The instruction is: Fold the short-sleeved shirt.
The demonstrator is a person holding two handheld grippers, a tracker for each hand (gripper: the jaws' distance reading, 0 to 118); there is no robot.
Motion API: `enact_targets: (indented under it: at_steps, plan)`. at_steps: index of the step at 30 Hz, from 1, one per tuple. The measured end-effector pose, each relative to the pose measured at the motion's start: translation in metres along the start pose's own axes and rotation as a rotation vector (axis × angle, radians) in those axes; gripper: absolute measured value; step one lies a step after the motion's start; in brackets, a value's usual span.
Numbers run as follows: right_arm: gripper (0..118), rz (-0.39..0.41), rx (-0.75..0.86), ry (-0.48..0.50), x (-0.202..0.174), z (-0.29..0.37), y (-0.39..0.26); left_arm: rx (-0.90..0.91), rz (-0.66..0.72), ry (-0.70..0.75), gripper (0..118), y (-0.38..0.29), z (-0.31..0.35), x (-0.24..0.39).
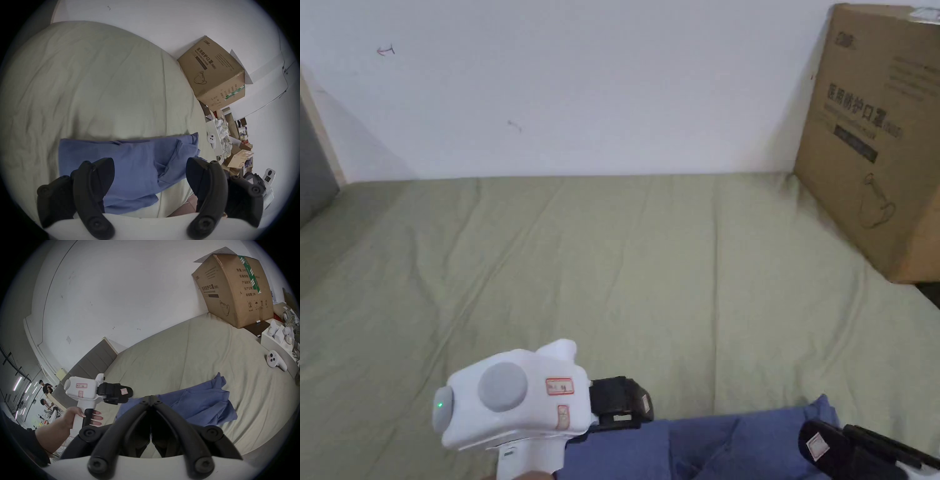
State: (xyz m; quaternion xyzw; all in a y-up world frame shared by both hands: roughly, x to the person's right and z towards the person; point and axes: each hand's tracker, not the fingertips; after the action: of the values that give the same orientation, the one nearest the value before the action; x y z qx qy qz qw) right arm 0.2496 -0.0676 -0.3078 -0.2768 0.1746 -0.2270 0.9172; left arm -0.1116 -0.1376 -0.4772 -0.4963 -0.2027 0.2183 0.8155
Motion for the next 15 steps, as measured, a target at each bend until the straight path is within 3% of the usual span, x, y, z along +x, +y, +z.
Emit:
enact_targets:
  at_steps: [2, 4, 5, 7, 8, 15]
  plan:
    - [0, -0.005, 0.003, -0.011, 0.004, 0.002, 0.000, 0.030, -0.021, 0.024, 99, -0.003, 0.021, -0.008]
    - [0, -0.016, 0.010, -0.013, 0.009, 0.003, 0.001, 0.061, -0.046, 0.079, 93, -0.009, 0.033, -0.018]
    - [0, -0.022, 0.014, -0.012, 0.012, 0.004, 0.002, 0.066, -0.059, 0.086, 81, -0.014, 0.036, -0.022]
    - [0, -0.029, 0.019, -0.016, 0.014, 0.002, 0.002, 0.063, -0.092, 0.108, 10, -0.019, 0.038, -0.020]
    - [0, -0.033, 0.022, -0.016, 0.016, 0.003, 0.002, 0.050, -0.114, 0.104, 0, -0.023, 0.031, -0.020]
    - [0, -0.051, 0.021, -0.030, 0.025, 0.008, -0.001, -0.126, -0.191, 0.076, 0, -0.047, -0.059, 0.006]
